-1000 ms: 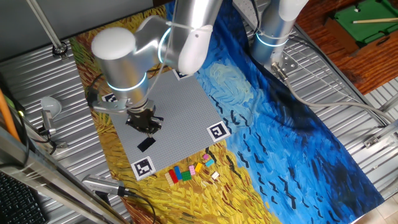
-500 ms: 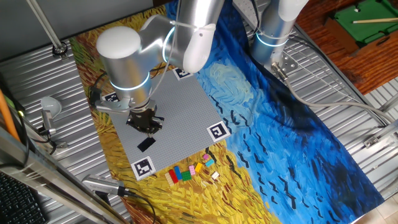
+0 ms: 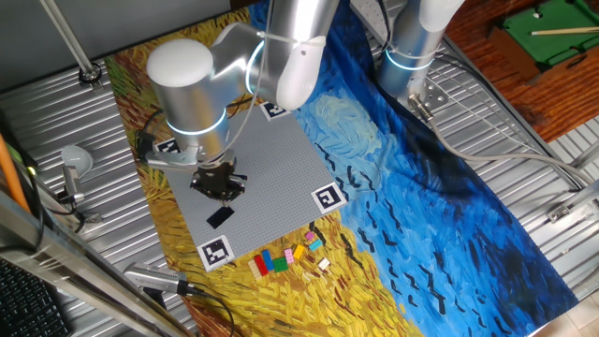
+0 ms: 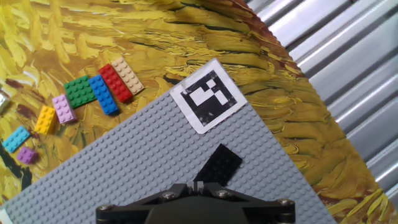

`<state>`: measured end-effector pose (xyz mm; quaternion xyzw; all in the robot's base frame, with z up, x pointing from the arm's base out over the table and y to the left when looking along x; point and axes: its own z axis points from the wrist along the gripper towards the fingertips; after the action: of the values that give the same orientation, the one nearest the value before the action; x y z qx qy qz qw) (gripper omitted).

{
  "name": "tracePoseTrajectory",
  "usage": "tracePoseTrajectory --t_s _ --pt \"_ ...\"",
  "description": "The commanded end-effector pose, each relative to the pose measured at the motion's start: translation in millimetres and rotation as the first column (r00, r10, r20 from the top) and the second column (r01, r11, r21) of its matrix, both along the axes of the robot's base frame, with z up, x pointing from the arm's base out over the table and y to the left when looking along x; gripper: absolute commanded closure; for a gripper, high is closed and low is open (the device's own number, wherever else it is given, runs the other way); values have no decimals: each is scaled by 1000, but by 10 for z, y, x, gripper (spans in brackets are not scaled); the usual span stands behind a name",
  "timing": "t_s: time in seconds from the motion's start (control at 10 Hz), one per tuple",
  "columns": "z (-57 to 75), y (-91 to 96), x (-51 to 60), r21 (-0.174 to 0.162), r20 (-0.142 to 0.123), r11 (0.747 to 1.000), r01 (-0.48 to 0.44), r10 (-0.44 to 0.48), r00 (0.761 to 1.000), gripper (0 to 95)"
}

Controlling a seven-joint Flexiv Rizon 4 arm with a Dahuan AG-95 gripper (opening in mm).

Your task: Stack small Lego blocks one on top of the other

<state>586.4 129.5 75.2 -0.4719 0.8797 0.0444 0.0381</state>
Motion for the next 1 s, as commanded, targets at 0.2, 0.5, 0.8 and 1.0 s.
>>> tracePoseTrajectory --t_s 0.2,0.5,0.8,1.0 --pt "-13 19 116 -1 15 1000 -16 16 1000 950" --pt "-109 53 226 -6 30 999 -32 32 999 950" --pt "-308 47 240 -4 58 999 -39 40 998 950" --pt "-392 47 240 -5 67 999 -51 51 996 950"
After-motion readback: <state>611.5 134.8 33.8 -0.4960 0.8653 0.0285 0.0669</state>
